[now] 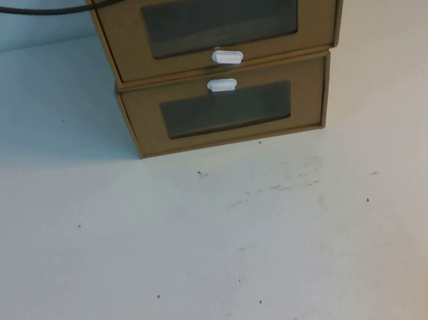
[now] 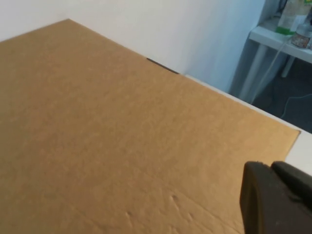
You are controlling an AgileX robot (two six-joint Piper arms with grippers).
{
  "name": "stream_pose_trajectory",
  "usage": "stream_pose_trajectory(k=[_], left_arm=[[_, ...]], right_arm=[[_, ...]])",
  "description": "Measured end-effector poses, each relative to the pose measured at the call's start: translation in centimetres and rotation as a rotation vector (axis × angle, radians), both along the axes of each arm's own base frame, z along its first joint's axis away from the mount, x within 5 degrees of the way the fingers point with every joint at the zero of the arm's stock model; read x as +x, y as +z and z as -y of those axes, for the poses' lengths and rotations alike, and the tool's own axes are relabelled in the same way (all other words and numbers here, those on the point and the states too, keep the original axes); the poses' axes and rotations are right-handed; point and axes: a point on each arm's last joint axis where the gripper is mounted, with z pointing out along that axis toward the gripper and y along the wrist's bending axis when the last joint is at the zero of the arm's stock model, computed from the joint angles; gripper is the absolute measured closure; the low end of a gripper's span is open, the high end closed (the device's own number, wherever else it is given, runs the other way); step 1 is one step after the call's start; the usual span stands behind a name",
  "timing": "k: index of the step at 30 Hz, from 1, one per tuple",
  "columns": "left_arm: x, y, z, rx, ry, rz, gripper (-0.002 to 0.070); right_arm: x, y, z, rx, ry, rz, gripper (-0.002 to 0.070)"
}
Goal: Open the shoe box
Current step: 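Pull the top drawer of the cardboard box fully open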
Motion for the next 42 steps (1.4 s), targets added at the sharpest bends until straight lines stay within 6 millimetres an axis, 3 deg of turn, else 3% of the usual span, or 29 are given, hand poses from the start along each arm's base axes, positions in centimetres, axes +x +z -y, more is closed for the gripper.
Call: stream_pose_trajectory(k=[9,15,24,42], left_arm=[[2.9,-4.4,3.3,0.048,-0.038,-0.049,0.0680],[4.3,-6.6,3.8,0.072,-0.029,-0.084,0.0680],[5.1,-7.6,3.7,0.098,0.004,-0.077,0.0680],[5.2,-7.7,3.6,0.107,0.020,-0.078,0.0680]], right_arm=[[0.0,0.0,0.0,0.000,0.000,0.000,0.0692],[0.0,0.0,0.0,0.000,0.000,0.000,0.0692],[0.0,0.0,0.0,0.000,0.000,0.000,0.0692],[0.0,0.0,0.0,0.000,0.000,0.000,0.0690]])
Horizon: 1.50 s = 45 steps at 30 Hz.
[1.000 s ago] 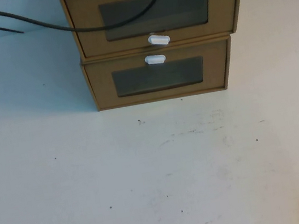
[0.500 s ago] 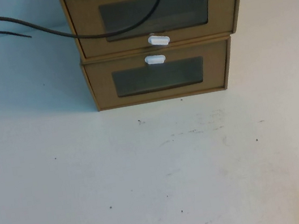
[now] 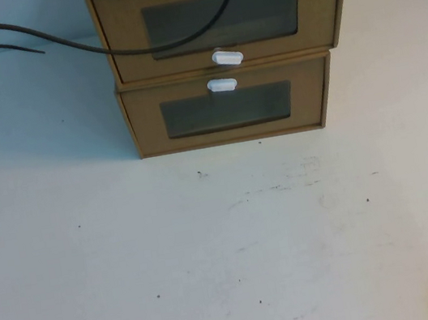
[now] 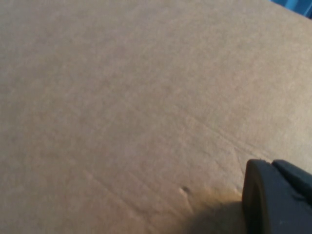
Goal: Open the shoe box
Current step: 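Pull the top drawer of the cardboard box fully open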
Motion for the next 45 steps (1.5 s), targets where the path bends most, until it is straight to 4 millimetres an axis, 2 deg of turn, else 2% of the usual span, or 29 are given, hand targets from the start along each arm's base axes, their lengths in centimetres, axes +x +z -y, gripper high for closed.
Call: stream_pose_trajectory(k=[10,21,26,34,41,45], left_arm=[[0.0,0.0,0.0,-0.014,0.012,-0.020,0.0680],[0.0,0.0,0.0,-0.018,0.017,-0.027,0.0680],[0.0,0.0,0.0,-0.023,0.020,-0.033,0.0680],[0.0,0.0,0.0,-0.033,0.030,-0.048,0.0680],[-0.2,0.0,0.1,-0.048,0.021,-0.074,0.0680],[-0.2,0.0,0.1,-0.056,0.028,-0.091,0.0680]], right_arm=[[0.1,-0.1,0.4,-0.120,-0.009,0.019,0.0691],[0.1,-0.1,0.4,-0.118,-0.009,0.019,0.0691],[0.2,0.7,-0.1,0.093,-0.016,0.058,0.0691],[0.4,2.6,0.2,0.614,-0.098,0.139,0.0691],[0.4,3.0,0.5,0.770,-0.140,0.154,0.0691],[0.4,5.2,0.1,0.783,-0.098,0.141,0.0691]])
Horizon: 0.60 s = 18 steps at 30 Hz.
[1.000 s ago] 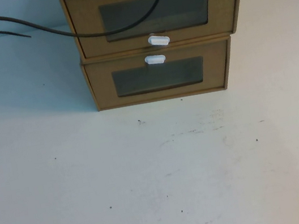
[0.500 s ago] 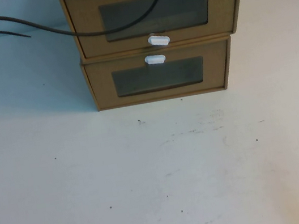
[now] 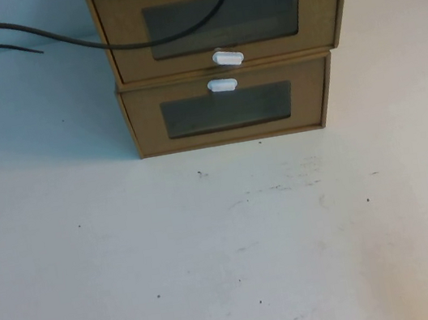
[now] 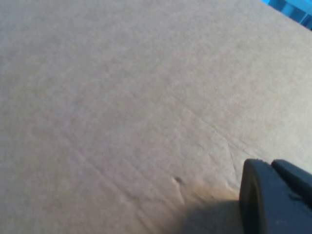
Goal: Open the shoe box
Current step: 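Pull the top drawer of the cardboard box fully open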
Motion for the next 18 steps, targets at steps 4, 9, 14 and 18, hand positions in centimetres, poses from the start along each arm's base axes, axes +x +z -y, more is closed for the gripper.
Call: stream_pose_trajectory(k=[4,9,14,18], left_arm=[[-0.1,-0.1,0.0,-0.003,-0.008,-0.018,0.0680],[-0.2,-0.1,0.1,0.000,-0.016,-0.025,0.0680],[-0.3,-0.1,0.1,-0.005,-0.014,-0.036,0.0680],[-0.3,-0.1,0.1,-0.015,-0.009,-0.054,0.0680]], right_arm=[[1.1,2.4,-1.4,-0.095,0.140,-0.133,0.0691],[3.1,4.4,-2.8,-0.287,0.287,-0.265,0.0691],[5.3,5.8,-3.9,-0.455,0.414,-0.325,0.0691],[7.0,7.0,-4.9,-0.520,0.510,-0.339,0.0691]])
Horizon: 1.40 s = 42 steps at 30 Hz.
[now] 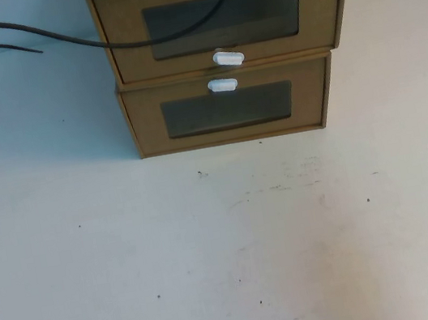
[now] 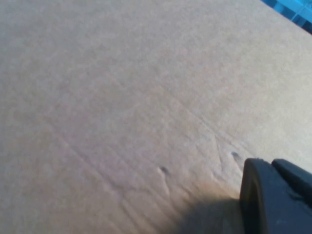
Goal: Open the shoe box
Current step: 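Pull the top drawer of the cardboard box fully open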
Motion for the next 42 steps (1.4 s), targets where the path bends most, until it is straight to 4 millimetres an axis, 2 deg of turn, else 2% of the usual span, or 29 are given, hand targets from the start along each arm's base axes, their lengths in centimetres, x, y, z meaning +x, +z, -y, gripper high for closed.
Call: stream_pose_trajectory(k=[6,12,17,21,25,29,36,42], left_arm=[[-0.1,0.0,0.0,-0.003,0.002,-0.018,0.0680],[-0.2,0.0,0.0,-0.009,0.004,-0.037,0.0680],[-0.3,0.0,0.0,-0.014,0.005,-0.059,0.0680],[-0.3,0.0,0.0,-0.016,0.007,-0.066,0.0680],[-0.3,0.0,0.0,-0.017,0.008,-0.069,0.0680],[-0.3,0.0,0.0,-0.021,0.012,-0.079,0.0680],[-0.3,0.0,0.0,-0.026,0.014,-0.084,0.0680],[-0.3,0.0,0.0,-0.026,0.015,-0.084,0.0680]], right_arm=[[2.1,1.1,-2.7,-0.092,0.165,-0.004,0.0691],[5.3,1.9,-6.7,-0.216,0.317,-0.012,0.0689],[7.5,1.1,-11.0,-0.451,0.381,-0.024,0.0689],[8.1,0.1,-13.6,-0.680,0.373,0.033,0.0689],[8.8,-0.6,-15.1,-0.888,0.319,0.184,0.0689],[9.8,-1.1,-16.3,-1.014,0.252,0.342,0.0689],[11.7,-0.7,-17.8,-1.091,0.156,0.621,0.0689],[12.8,-1.8,-19.4,-1.109,0.156,0.679,0.0662]])
